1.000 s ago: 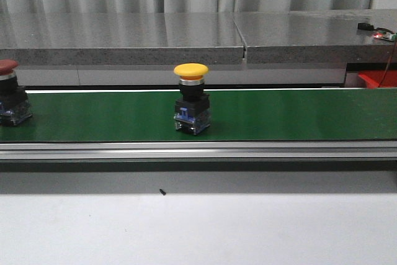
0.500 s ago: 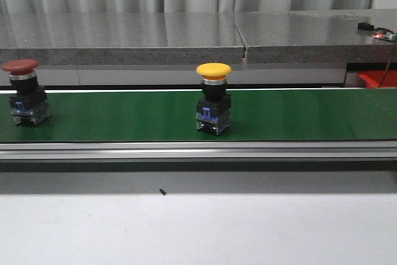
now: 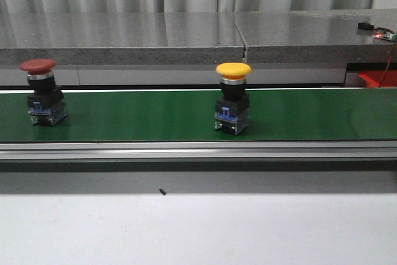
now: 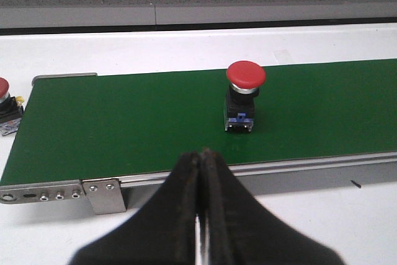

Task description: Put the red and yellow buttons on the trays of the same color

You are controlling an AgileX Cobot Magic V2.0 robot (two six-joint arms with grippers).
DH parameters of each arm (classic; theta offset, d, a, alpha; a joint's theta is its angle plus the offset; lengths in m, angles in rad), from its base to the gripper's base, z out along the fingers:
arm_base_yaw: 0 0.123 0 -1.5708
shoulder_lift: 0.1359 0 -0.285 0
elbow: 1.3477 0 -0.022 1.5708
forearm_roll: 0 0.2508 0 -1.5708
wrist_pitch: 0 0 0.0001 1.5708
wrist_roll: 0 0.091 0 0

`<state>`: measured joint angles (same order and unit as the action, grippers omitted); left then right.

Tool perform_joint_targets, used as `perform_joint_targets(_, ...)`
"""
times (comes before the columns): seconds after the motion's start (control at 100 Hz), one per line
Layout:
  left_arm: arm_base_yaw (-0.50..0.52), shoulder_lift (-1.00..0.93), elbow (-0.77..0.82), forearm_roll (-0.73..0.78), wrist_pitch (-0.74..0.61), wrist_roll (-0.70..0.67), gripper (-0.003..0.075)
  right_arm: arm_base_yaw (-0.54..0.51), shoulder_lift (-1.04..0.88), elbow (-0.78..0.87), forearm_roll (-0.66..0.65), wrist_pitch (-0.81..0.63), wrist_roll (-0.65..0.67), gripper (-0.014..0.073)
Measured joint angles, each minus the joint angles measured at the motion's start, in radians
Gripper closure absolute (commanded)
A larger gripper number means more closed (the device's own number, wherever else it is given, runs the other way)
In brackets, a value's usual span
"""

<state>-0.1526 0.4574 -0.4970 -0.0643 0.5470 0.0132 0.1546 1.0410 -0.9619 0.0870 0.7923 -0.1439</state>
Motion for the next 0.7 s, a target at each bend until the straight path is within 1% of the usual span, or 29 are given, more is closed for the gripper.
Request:
perform_joint_targets(0.03, 0.0, 0.0, 0.0, 0.0, 0.0, 0.0, 0.0739, 0.014, 0.026, -0.026, 0.0, 0.011, 0.003, 0.0443)
perform_joint_targets(0.05, 0.0, 0.0, 0.0, 0.0, 0.0, 0.0, 0.0738, 0.024, 0.046, -0.042, 0.0, 0.02, 0.009, 0.0399)
perform_joint_targets(0.07, 0.0, 0.0, 0.0, 0.0, 0.0, 0.0, 0.0738, 0.033, 0.065, -0.052, 0.0, 0.028, 0.012, 0.0335)
perform_joint_targets(0.08, 0.0, 0.0, 0.0, 0.0, 0.0, 0.0, 0.0738, 0.037, 0.071, -0.062, 0.0, 0.031, 0.013, 0.0335)
perform_joint_targets(0.09, 0.0, 0.0, 0.0, 0.0, 0.0, 0.0, 0.0739, 0.04, 0.084, -0.067, 0.0, 0.035, 0.017, 0.0284)
perform_joint_targets(0.1, 0.0, 0.0, 0.0, 0.0, 0.0, 0.0, 0.0738, 0.045, 0.09, -0.077, 0.0, 0.038, 0.017, 0.0284)
perform_joint_targets(0.13, 0.0, 0.0, 0.0, 0.0, 0.0, 0.0, 0.0738, 0.057, 0.121, -0.095, 0.0, 0.048, 0.024, 0.0197)
perform_joint_targets(0.15, 0.0, 0.0, 0.0, 0.0, 0.0, 0.0, 0.0738, 0.065, 0.132, -0.109, 0.0, 0.053, 0.03, 0.0165)
perform_joint_targets(0.18, 0.0, 0.0, 0.0, 0.0, 0.0, 0.0, 0.0739, 0.077, 0.161, -0.126, 0.0, 0.06, 0.035, 0.009)
perform_joint_targets(0.22, 0.0, 0.0, 0.0, 0.0, 0.0, 0.0, 0.0738, 0.093, 0.188, -0.15, 0.0, 0.068, 0.042, 0.002)
perform_joint_targets(0.27, 0.0, 0.0, 0.0, 0.0, 0.0, 0.0, 0.0739, 0.113, 0.23, -0.177, 0.0, 0.081, 0.049, -0.003)
perform_joint_targets(0.54, 0.0, 0.0, 0.0, 0.0, 0.0, 0.0, 0.0738, 0.212, 0.416, -0.331, 0.009, 0.206, 0.103, -0.0038)
perform_joint_targets(0.7, 0.0, 0.0, 0.0, 0.0, 0.0, 0.0, 0.0739, 0.242, 0.504, -0.398, 0.016, 0.229, 0.107, -0.0038)
